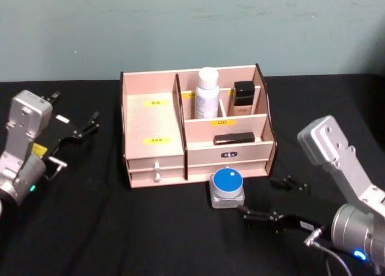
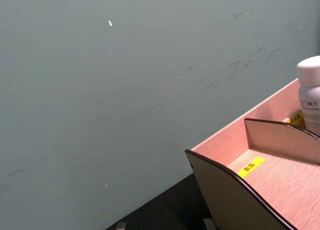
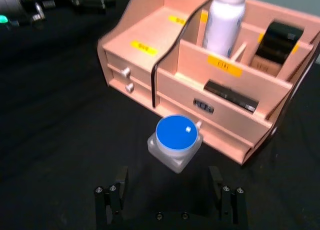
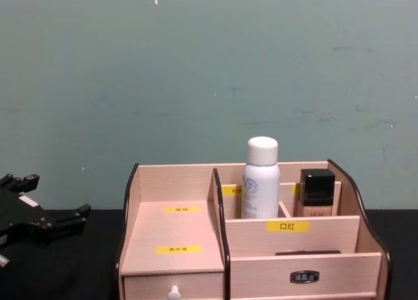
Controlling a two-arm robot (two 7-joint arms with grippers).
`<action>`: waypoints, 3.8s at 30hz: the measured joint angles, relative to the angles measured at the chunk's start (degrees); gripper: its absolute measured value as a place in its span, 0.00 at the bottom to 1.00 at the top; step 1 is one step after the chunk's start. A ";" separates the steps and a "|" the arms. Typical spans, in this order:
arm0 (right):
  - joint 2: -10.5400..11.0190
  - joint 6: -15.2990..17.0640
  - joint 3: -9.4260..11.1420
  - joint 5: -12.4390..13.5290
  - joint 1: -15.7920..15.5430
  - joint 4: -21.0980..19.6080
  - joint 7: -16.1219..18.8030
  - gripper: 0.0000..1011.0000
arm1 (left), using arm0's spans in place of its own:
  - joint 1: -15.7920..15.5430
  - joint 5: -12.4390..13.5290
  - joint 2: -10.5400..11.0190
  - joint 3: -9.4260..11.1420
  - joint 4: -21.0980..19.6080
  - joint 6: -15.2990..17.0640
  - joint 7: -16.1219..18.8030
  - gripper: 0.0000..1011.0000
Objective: Pick up the facial cleanser and watermelon frost from the table and place them into the tiered storage box.
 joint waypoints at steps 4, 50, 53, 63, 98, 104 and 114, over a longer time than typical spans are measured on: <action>-0.78 0.45 -1.07 -1.11 0.04 1.70 -0.21 0.99 | 0.01 0.00 0.00 0.00 0.00 0.00 0.00 0.99; -13.87 3.38 -6.82 -11.68 10.11 12.63 -2.03 0.99 | 0.00 0.00 0.00 0.00 0.00 0.00 0.00 0.99; -14.38 3.55 -6.75 -12.11 10.19 12.99 -2.03 0.99 | 0.00 0.00 0.00 0.00 0.00 0.00 0.00 0.99; -15.85 3.77 -6.65 -13.36 10.55 14.17 -1.59 0.99 | 0.00 0.00 0.00 0.00 0.00 0.00 0.00 0.99; -18.36 2.93 -5.35 -17.94 10.20 15.66 0.08 0.99 | 0.00 0.00 0.00 0.00 0.00 0.00 0.00 0.99; -18.35 2.93 -5.39 -17.91 10.22 15.64 0.05 0.97 | 0.00 0.00 0.00 0.00 0.00 0.00 0.00 0.99; -18.32 2.95 -5.42 -17.82 10.22 15.58 -0.01 0.73 | 0.00 0.00 0.00 0.00 0.00 0.00 0.00 0.99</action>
